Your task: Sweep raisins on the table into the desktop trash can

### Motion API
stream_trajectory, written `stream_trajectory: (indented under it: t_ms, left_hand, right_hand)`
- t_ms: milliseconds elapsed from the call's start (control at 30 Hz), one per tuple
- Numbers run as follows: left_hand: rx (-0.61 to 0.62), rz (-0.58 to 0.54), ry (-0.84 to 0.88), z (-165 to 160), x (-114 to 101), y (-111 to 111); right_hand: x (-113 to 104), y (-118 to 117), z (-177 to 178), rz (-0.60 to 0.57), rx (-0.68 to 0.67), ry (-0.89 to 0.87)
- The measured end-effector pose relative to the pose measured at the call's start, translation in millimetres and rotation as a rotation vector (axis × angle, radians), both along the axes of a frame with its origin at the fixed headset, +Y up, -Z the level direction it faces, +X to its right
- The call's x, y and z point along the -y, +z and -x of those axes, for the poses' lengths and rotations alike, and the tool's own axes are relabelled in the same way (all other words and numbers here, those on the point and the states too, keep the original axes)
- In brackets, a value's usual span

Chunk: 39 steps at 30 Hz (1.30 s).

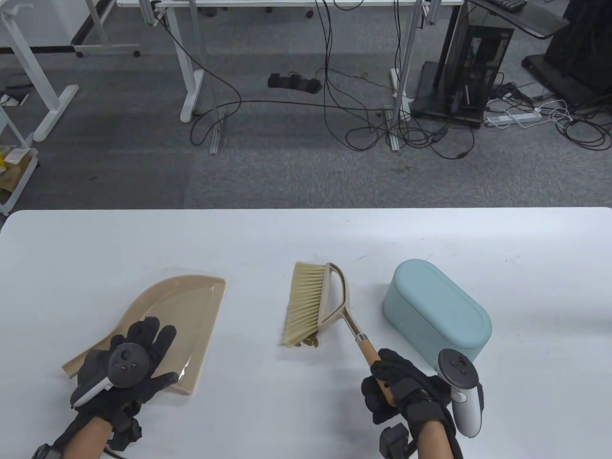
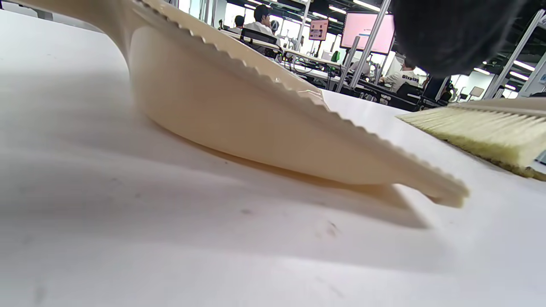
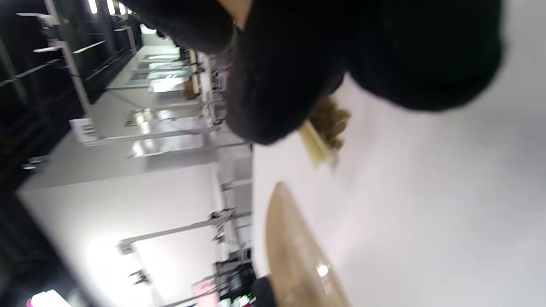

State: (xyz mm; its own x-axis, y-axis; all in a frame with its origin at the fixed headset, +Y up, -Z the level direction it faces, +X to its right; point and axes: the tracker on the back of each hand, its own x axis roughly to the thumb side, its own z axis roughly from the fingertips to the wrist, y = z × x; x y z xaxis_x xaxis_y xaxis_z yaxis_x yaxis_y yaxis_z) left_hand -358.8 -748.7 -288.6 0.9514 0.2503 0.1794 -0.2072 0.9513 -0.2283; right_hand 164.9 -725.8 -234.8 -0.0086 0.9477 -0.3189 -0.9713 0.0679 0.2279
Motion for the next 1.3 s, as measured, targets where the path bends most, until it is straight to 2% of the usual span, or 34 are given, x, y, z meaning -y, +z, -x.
stream_trajectory:
  t_ms: [100,200,267,367,467,567,633,767,800,867,900,1000,1100,1200,1300]
  left_hand:
    - [-0.010,-0.004,0.014,3,-1,1]
    - [-0.022,0.011,0.012,5,2,0]
    - [-0.028,0.020,0.006,6,4,0]
    - [-0.035,0.016,0.016,8,3,0]
    - [-0.062,-0.012,0.056,14,-1,1]
    - [-0.106,-0.030,0.072,21,-4,1]
    - [-0.172,-0.114,0.014,26,-10,3]
    - [-0.249,-0.211,0.063,37,-26,7]
    - [-0.268,-0.228,0.069,40,-29,7]
    - [-0.381,-0.243,0.022,49,-32,7]
    - [-0.447,-0.200,-0.007,55,-30,6]
    - [-0.537,-0.080,-0.004,70,-17,2]
    - [-0.598,0.045,0.011,82,-4,-3]
    - [-0.631,0.149,-0.004,90,-1,-5]
    - [-0.648,0.180,0.009,94,2,-5]
  right_hand:
    - [-5,-1,-10,-0.075,-0.067,-0.003]
    - [-14,0,-23,-0.128,-0.168,0.126]
    - [-15,2,-29,-0.125,-0.144,0.231]
    - [-3,4,-41,-0.081,-0.123,0.343]
    - [5,3,-49,-0.089,-0.054,0.329]
    - [11,1,-51,-0.063,-0.062,0.329]
    - [14,-1,-51,-0.057,-0.063,0.337]
    - [16,-6,-47,-0.104,-0.059,0.124]
    - [16,-7,-44,-0.133,-0.055,0.106]
    - [15,-11,-35,-0.178,-0.089,0.101]
    - [15,-12,-31,-0.195,-0.106,0.099]
    - [19,-15,-21,-0.227,-0.099,0.088]
    - [23,-16,-13,-0.218,-0.089,0.054]
    - [25,-15,-11,-0.227,-0.093,0.095]
    - [25,-15,-11,-0.232,-0.088,0.101]
